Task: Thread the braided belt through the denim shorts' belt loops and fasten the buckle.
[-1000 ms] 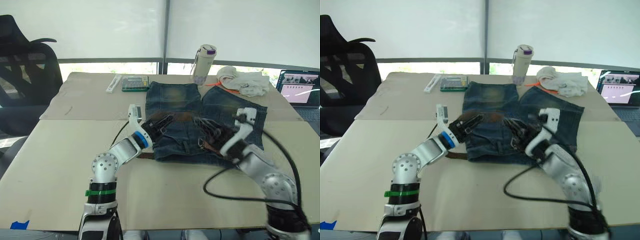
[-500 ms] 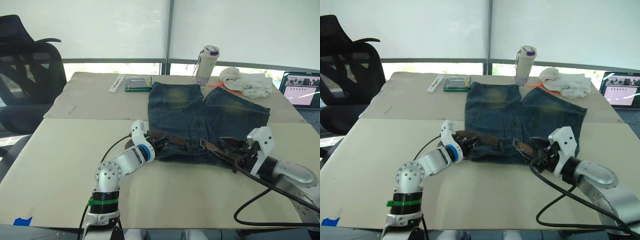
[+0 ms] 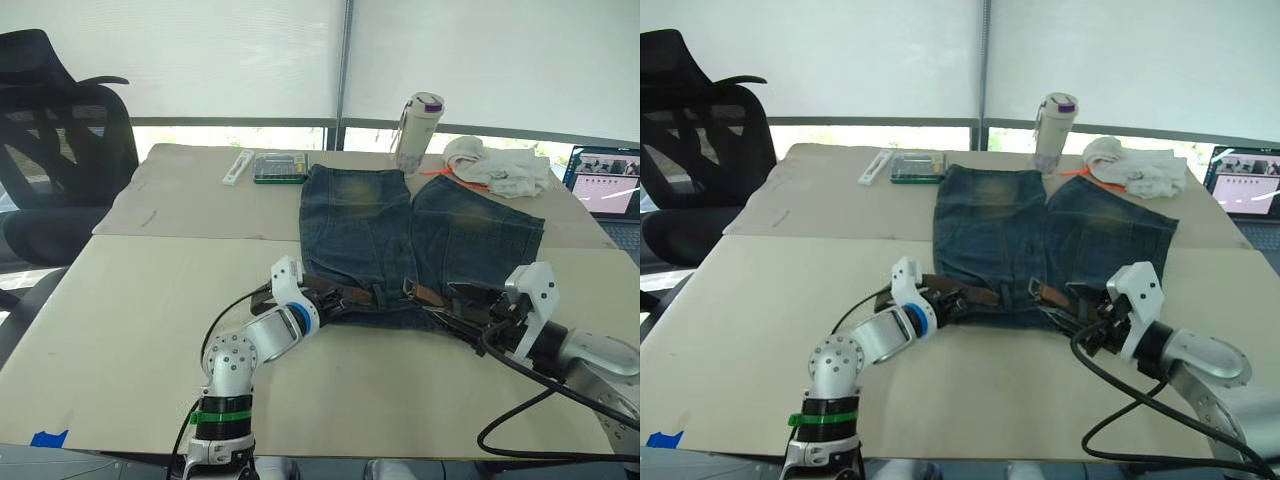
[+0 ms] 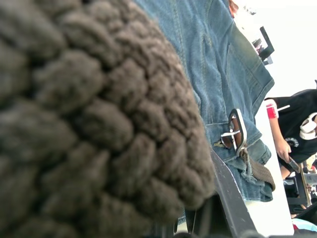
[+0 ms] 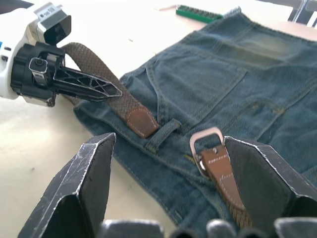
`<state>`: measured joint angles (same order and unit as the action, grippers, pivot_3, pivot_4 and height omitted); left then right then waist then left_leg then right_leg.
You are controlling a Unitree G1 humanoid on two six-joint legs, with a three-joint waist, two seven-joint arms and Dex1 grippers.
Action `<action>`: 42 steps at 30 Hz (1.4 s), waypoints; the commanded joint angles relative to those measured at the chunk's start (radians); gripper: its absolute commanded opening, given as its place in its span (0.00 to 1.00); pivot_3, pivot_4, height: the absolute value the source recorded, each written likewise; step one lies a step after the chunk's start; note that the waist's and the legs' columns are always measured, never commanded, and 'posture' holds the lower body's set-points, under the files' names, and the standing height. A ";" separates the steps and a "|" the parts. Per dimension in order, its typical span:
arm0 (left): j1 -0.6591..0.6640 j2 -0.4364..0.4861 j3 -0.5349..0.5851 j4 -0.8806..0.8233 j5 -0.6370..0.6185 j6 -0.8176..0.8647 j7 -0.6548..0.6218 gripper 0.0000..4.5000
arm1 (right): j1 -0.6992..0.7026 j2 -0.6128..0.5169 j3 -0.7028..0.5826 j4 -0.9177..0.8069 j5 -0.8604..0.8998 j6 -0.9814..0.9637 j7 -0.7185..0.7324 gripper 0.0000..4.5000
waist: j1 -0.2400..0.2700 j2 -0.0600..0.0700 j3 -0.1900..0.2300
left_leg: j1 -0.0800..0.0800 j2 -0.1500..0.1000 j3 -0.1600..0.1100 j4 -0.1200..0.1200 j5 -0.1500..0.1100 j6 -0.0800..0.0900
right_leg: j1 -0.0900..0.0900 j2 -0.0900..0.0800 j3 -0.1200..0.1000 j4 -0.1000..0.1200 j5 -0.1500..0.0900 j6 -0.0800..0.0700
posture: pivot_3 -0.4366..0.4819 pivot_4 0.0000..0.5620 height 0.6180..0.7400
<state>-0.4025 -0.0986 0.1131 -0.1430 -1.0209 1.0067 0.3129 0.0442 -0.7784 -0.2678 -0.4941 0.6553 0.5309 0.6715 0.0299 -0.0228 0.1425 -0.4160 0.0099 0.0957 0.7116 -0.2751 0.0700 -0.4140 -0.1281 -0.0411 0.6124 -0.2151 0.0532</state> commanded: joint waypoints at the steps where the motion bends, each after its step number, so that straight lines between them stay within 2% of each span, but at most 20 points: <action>1: -0.009 -0.031 -0.024 0.007 0.024 -0.014 -0.029 0.00 | -0.005 0.000 -0.030 -0.041 0.004 0.003 -0.003 0.85 | 0.002 0.000 0.000 | 0.000 0.000 0.000 0.000 0.000 0.000 | 0.000 0.000 0.000 0.000 0.000 0.000 | 0.48 0.27 0.97; 8: -0.062 -0.092 -0.052 0.166 0.126 -0.086 -0.136 0.00 | 0.005 -0.001 -0.003 -0.042 -0.039 0.037 -0.041 0.85 | 0.013 0.000 0.000 | 0.002 -0.002 -0.004 0.001 -0.001 0.002 | 0.006 0.000 -0.001 -0.002 0.000 0.000 | 0.48 0.27 0.97; 15: -0.096 -0.129 -0.072 0.276 0.188 -0.135 -0.233 0.00 | -0.032 0.025 0.049 -0.022 -0.019 0.161 -0.089 0.85 | 0.013 0.000 0.000 | 0.003 -0.002 -0.005 0.001 -0.005 0.008 | 0.006 0.000 -0.001 -0.002 0.000 0.000 | 0.48 0.27 0.97; 18: -0.108 -0.139 -0.082 0.337 0.215 -0.163 -0.280 0.00 | -0.083 0.076 0.072 0.013 0.011 0.246 -0.135 0.85 | 0.016 0.000 0.000 | 0.005 -0.003 -0.006 0.001 -0.005 0.009 | 0.009 -0.001 -0.001 -0.002 0.000 0.000 | 0.48 0.27 0.97; 23: -0.122 -0.142 -0.117 0.402 0.262 -0.193 -0.357 0.00 | -0.201 0.229 0.049 0.076 0.114 0.400 -0.261 0.85 | 0.021 0.003 -0.002 | 0.006 -0.003 -0.007 0.001 -0.006 0.010 | 0.010 -0.002 -0.001 -0.002 0.000 0.000 | 0.48 0.27 0.97; 28: -0.122 -0.135 -0.156 0.435 0.300 -0.155 -0.419 0.00 | -0.248 0.248 0.096 0.138 0.052 0.452 -0.316 0.85 | 0.029 0.005 -0.003 | 0.006 -0.006 -0.008 0.001 -0.006 0.011 | 0.011 -0.004 -0.001 -0.002 0.000 0.000 | 0.48 0.27 0.97; 36: -0.149 -0.142 -0.144 0.471 0.336 -0.145 -0.453 0.00 | -0.296 0.309 0.139 0.221 -0.033 0.452 -0.393 0.85 | 0.031 0.006 -0.005 | 0.006 -0.008 -0.011 0.001 -0.006 0.012 | 0.012 -0.004 0.000 -0.003 0.000 0.000 | 0.48 0.27 0.97; 42: -0.157 -0.137 -0.149 0.484 0.364 -0.142 -0.468 0.00 | -0.313 0.404 0.081 0.202 0.049 0.531 -0.423 0.85 | 0.031 0.007 -0.006 | 0.007 -0.008 -0.012 0.001 -0.006 0.013 | 0.013 -0.004 0.000 -0.002 0.000 0.000 | 0.48 0.27 0.97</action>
<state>-0.5328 -0.1726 -0.0033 0.2580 -0.6709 0.8139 -0.1499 -0.2653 -0.3796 -0.1685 -0.2692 0.6576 1.0317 0.2496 0.0605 -0.0160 0.1360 -0.4091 0.0014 0.0837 0.7126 -0.2806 0.0826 -0.4005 -0.1320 -0.0415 0.6099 -0.2156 0.0535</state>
